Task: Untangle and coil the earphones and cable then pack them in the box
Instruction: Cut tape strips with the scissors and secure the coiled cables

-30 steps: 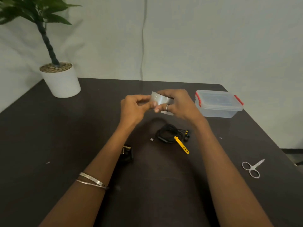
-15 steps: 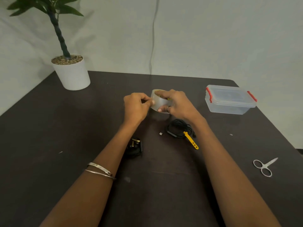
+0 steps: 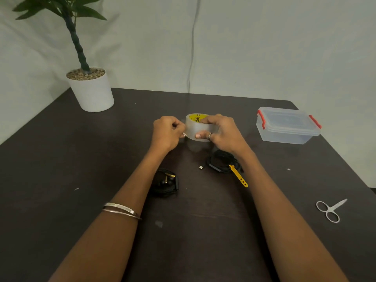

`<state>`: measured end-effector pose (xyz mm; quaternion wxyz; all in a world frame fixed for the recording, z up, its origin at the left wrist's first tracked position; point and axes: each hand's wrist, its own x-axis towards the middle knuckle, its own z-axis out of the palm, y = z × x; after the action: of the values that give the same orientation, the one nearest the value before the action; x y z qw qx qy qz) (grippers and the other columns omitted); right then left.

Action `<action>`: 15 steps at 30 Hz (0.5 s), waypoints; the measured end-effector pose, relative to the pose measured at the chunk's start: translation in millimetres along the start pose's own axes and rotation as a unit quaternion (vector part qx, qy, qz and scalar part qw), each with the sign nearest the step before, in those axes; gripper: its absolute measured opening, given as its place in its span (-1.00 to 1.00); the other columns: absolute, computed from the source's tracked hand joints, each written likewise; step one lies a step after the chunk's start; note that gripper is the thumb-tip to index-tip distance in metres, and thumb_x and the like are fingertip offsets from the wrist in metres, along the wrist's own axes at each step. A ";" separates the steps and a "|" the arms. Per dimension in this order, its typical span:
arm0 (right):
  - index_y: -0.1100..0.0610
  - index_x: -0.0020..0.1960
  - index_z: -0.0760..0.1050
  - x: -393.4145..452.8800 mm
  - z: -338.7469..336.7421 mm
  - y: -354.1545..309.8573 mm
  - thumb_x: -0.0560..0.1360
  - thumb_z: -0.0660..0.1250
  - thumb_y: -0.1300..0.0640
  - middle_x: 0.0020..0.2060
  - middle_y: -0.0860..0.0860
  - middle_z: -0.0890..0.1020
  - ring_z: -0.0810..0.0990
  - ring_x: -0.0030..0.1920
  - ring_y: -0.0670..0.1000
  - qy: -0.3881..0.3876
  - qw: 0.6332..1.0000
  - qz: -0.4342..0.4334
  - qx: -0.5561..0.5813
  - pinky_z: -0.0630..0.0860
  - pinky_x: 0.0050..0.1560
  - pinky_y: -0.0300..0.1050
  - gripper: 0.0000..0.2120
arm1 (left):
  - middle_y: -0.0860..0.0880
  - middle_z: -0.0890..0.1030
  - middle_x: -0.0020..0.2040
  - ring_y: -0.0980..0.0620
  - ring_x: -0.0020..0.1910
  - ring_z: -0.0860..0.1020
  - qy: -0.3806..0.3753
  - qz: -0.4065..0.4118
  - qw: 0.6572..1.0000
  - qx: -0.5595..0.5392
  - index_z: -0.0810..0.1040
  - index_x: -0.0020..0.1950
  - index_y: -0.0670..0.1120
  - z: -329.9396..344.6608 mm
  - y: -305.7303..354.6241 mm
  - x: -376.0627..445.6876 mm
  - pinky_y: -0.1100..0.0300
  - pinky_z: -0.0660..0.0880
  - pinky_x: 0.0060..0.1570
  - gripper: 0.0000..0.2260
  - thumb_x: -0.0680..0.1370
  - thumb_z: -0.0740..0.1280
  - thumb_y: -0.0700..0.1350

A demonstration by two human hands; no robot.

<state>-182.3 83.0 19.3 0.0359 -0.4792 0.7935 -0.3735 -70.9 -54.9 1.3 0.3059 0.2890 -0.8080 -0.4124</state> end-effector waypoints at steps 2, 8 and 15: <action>0.07 0.12 0.61 0.3 2.1 0.1 0.34 0.53 -0.04 -0.03 0.09 0.55 0.49 0.04 0.15 0.003 1.000 0.000 0.003 0.42 0.17 0.19 -0.61 | -0.19 0.67 -0.17 0.05 -0.24 0.65 -0.018 -0.039 0.997 -0.061 0.63 -0.15 -0.29 -1.0 -2.3 1.4 0.23 0.62 -0.14 -0.87 0.54 0.32 -0.28; 0.16 0.06 0.63 -1.7 -0.2 -5.6 0.37 0.52 0.03 -0.24 -0.16 0.46 0.48 -0.02 0.06 0.001 1.000 -0.030 -0.008 0.39 0.16 0.27 -0.67 | -0.16 0.68 -0.18 -0.06 -0.17 0.69 -0.078 -0.082 0.983 -0.145 0.63 -0.16 -0.21 -3.4 -10.0 2.5 0.05 0.62 -0.05 -0.82 0.43 0.50 -0.09; 0.08 0.11 0.62 -0.4 -1.2 0.6 0.35 0.53 0.00 -0.01 0.07 0.56 0.51 0.06 0.12 -0.007 1.000 -0.019 -0.001 0.42 0.18 0.20 -0.63 | -0.16 0.65 -0.20 -0.10 -0.19 0.67 -0.068 -0.074 0.980 -0.171 0.61 -0.21 -0.23 -9.3 -8.3 1.5 0.11 0.64 -0.19 -0.91 0.39 0.50 -0.30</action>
<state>-183.0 84.2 19.7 0.0332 -0.4971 0.7843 -0.3698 -63.2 -64.5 -1.0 0.2639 0.2625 -0.7210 -0.5845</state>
